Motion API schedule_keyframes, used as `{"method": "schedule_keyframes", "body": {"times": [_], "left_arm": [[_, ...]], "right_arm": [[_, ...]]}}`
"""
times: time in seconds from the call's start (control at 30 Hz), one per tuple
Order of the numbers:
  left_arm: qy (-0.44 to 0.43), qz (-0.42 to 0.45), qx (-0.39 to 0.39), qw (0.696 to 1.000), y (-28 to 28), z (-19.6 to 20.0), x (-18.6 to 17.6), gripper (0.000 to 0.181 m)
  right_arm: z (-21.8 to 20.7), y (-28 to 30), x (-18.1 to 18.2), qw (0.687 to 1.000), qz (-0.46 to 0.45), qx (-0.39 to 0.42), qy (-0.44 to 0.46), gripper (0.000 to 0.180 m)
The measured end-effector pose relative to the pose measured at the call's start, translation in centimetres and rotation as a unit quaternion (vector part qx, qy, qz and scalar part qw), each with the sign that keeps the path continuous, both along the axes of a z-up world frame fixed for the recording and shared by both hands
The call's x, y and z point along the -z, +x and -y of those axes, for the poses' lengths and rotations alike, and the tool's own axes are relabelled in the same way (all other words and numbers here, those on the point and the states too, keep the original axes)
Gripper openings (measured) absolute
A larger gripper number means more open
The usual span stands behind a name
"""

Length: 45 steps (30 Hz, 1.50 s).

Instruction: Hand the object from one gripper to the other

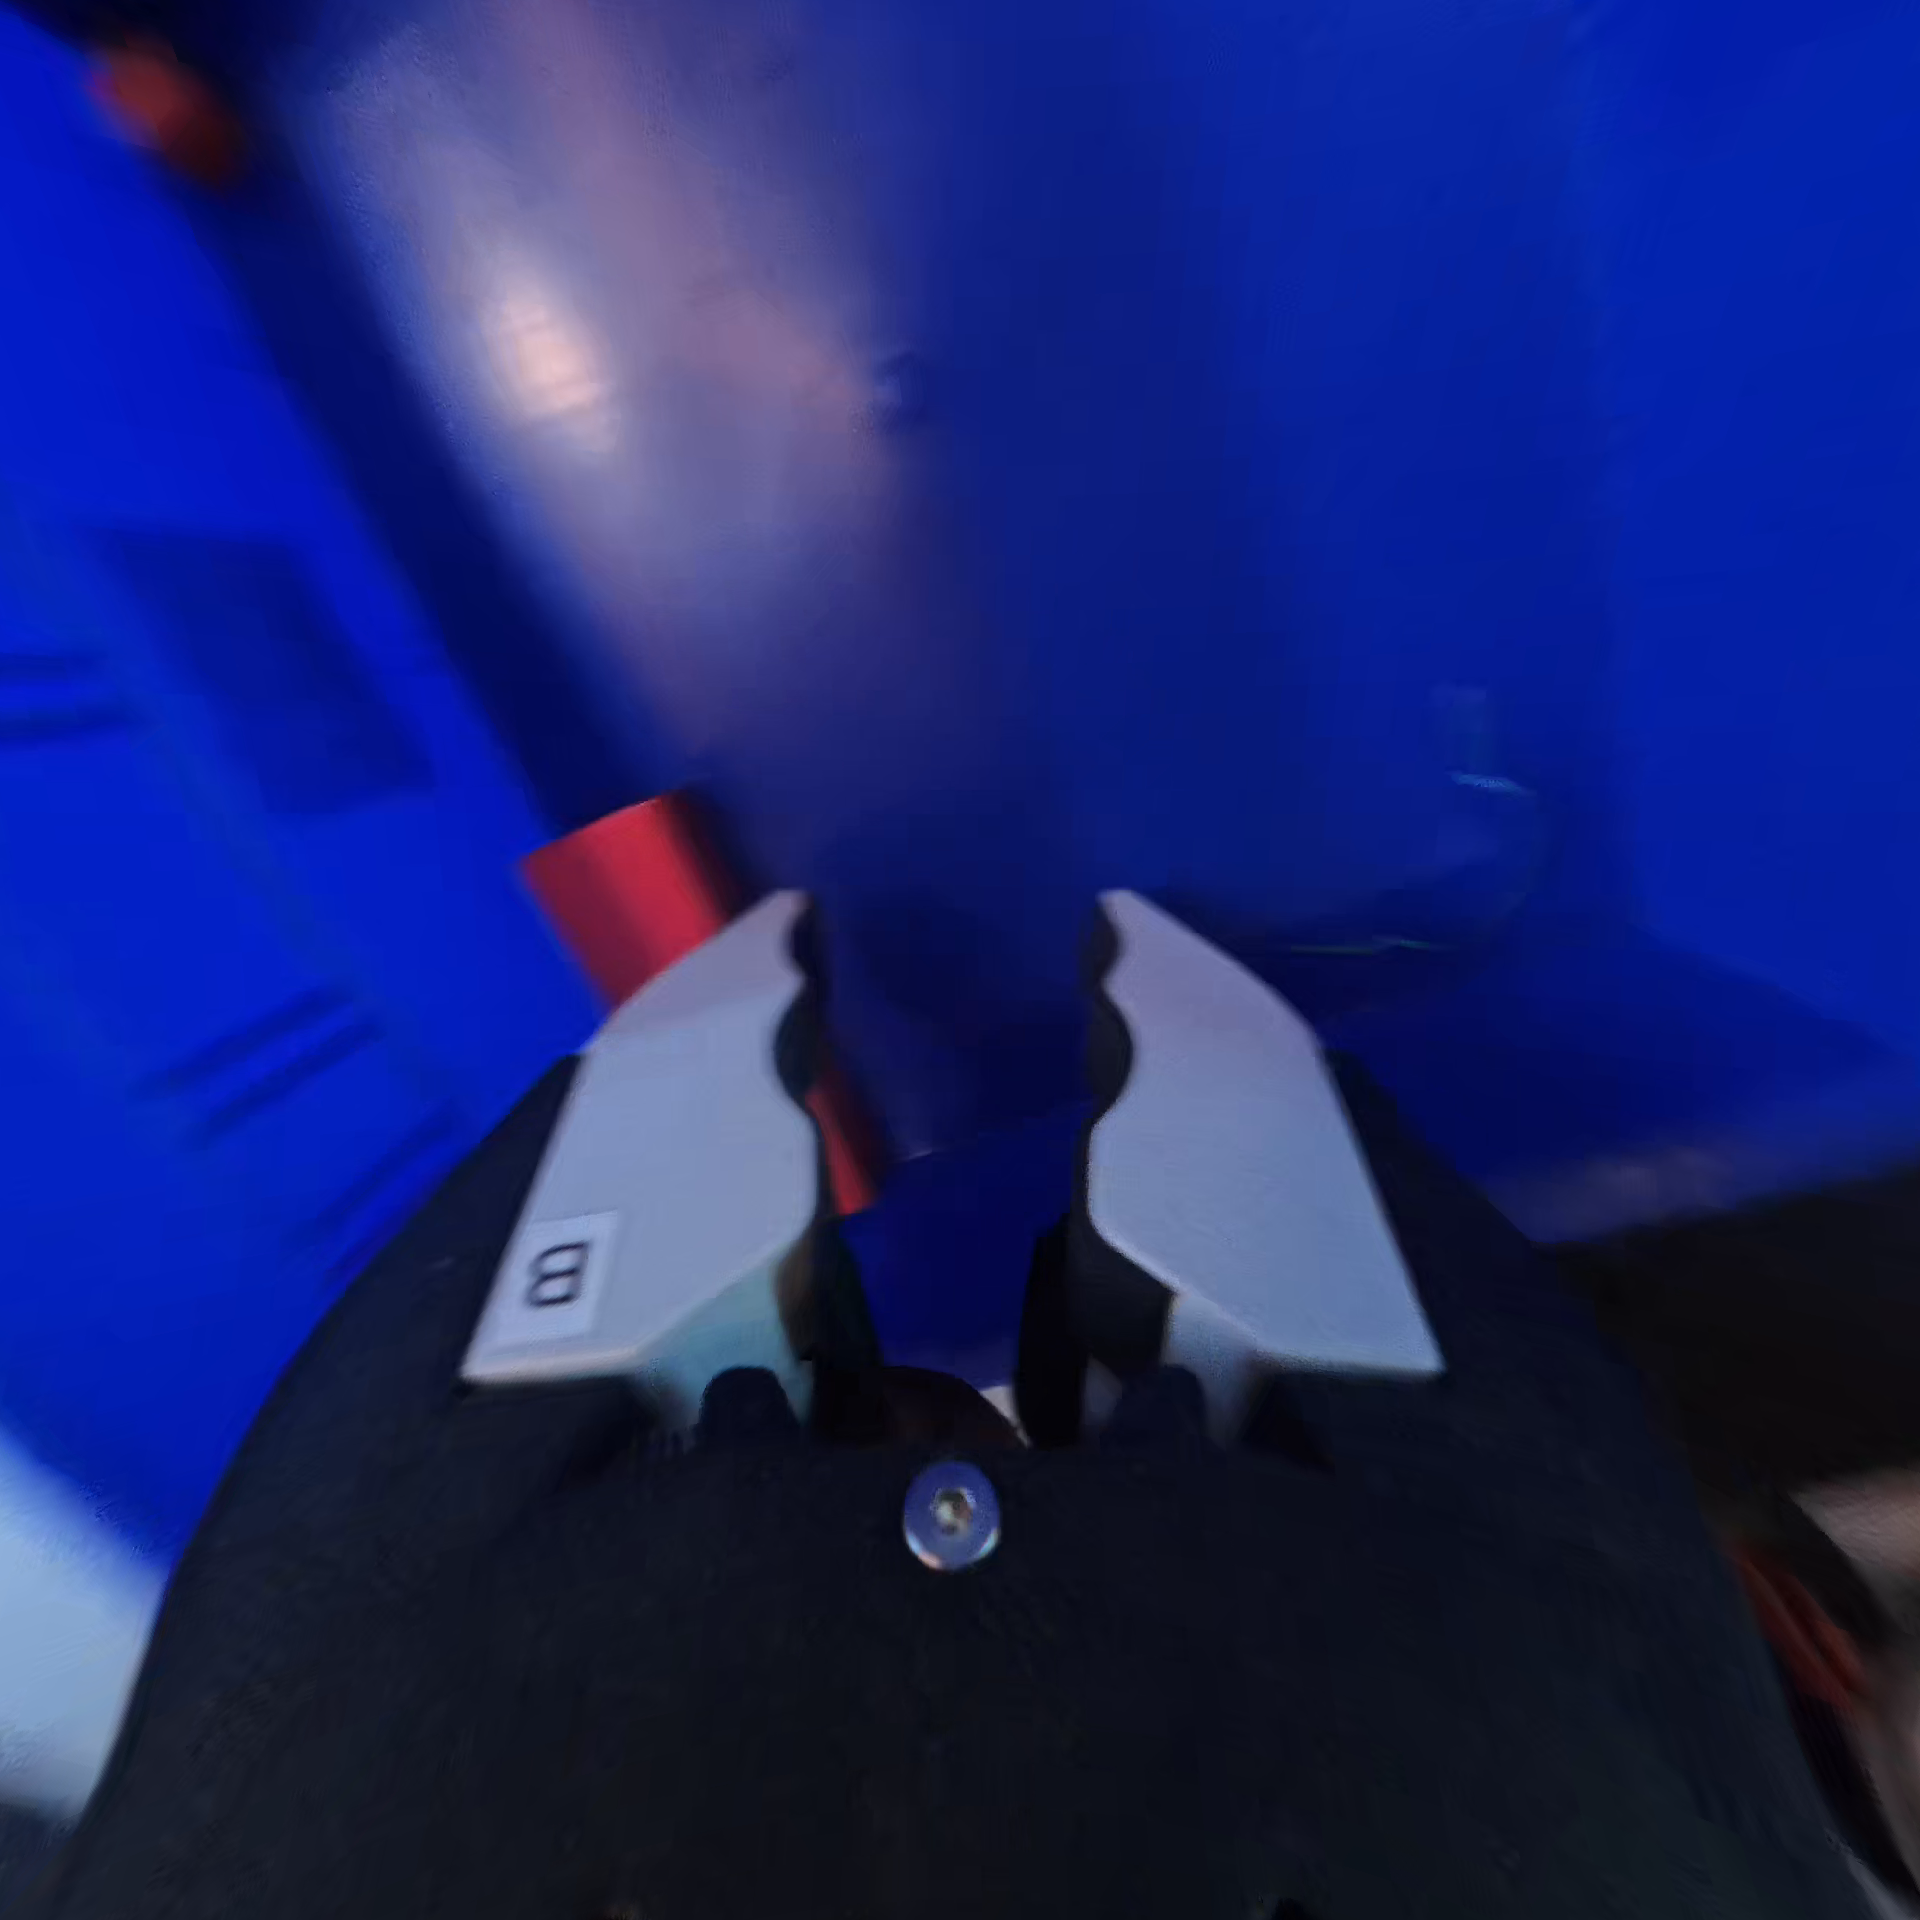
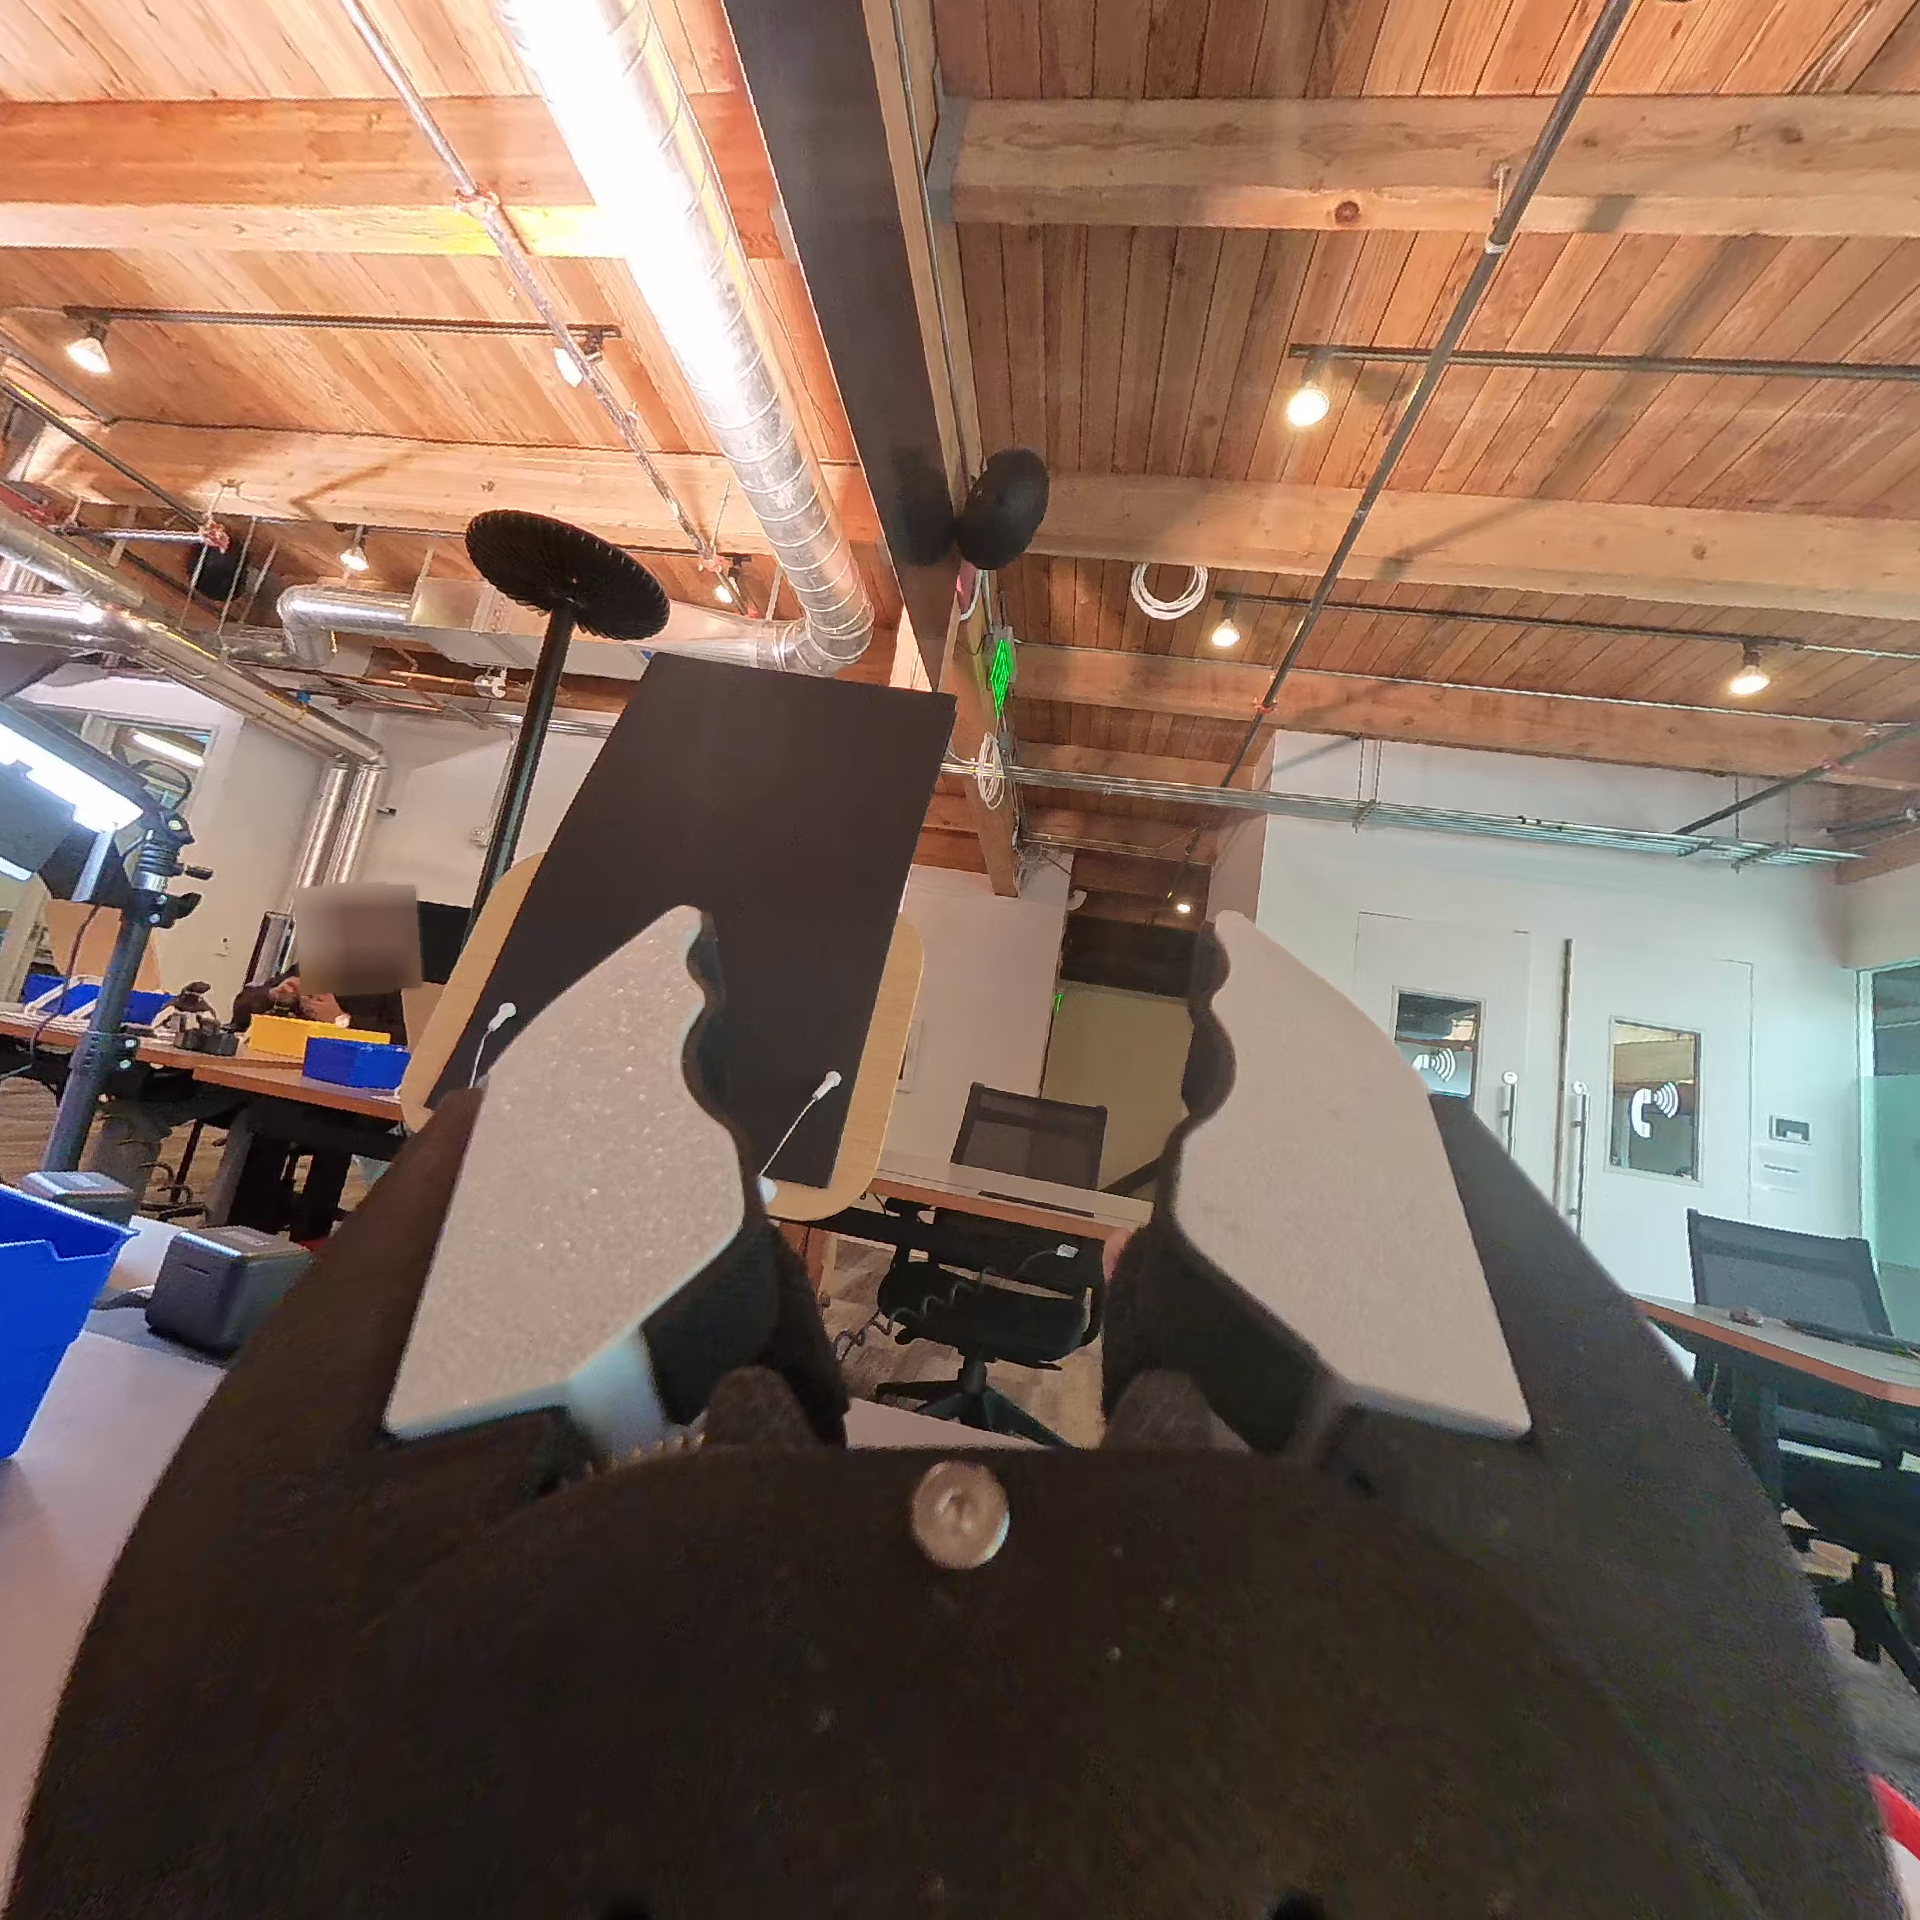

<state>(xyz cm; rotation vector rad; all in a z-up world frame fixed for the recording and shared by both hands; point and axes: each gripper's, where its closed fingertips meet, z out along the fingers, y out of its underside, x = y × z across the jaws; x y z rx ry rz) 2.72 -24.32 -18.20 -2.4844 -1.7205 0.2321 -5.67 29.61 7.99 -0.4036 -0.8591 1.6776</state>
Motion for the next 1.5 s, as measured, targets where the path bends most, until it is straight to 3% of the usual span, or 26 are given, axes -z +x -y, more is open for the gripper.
{"method": "schedule_keyframes", "body": {"times": [0.03,0.07,0.13,0.33,0.53,0.67,0.87,1.0,1.27,1.33,1.5], "left_arm": [[0.072,0.020,0.024,0.997,0.5,-2.2,0.0,0.043],[0.068,0.026,0.024,0.997,0.7,-2.2,0.1,0.043],[-0.038,0.019,-0.007,0.999,0.7,0.7,0.0,0.054],[-0.130,-0.012,-0.018,0.991,1.0,2.2,-2.6,0.058],[-0.181,0.043,-0.058,0.981,1.5,4.9,-1.3,0.053],[-0.155,0.059,-0.065,0.984,1.8,5.1,0.0,0.041],[-0.119,0.032,-0.061,0.990,1.7,4.9,0.3,0.052],[-0.095,0.024,-0.067,0.993,1.7,4.8,0.0,0.047],[-0.144,0.023,-0.079,0.986,1.5,5.5,0.2,0.043],[-0.121,0.021,-0.070,0.990,1.6,5.2,0.2,0.048],[0.001,-0.010,-0.039,0.999,1.6,3.2,-0.5,0.042]], "right_arm": [[0.0,0.0,0.0,1.000,0.001,0.000,-0.001,0.087],[-0.1,-0.1,0.0,1.000,0.002,-0.001,-0.002,0.087],[-0.2,-0.1,0.1,1.000,0.003,-0.001,-0.004,0.086],[-0.1,0.0,0.0,1.000,0.001,-0.001,-0.001,0.086],[-0.4,0.3,-0.3,1.000,-0.005,-0.001,-0.006,0.085],[-0.6,0.3,-0.2,1.000,-0.003,-0.002,-0.009,0.085],[-0.3,0.4,-0.2,1.000,-0.005,-0.002,-0.003,0.084],[-0.3,0.4,-0.2,1.000,-0.005,-0.002,-0.003,0.084],[-0.5,0.5,-0.2,1.000,-0.007,-0.001,-0.005,0.083],[-0.6,0.6,-0.3,1.000,-0.009,0.000,-0.005,0.083],[-0.9,1.0,-0.6,1.000,-0.016,-0.002,-0.013,0.082]]}}
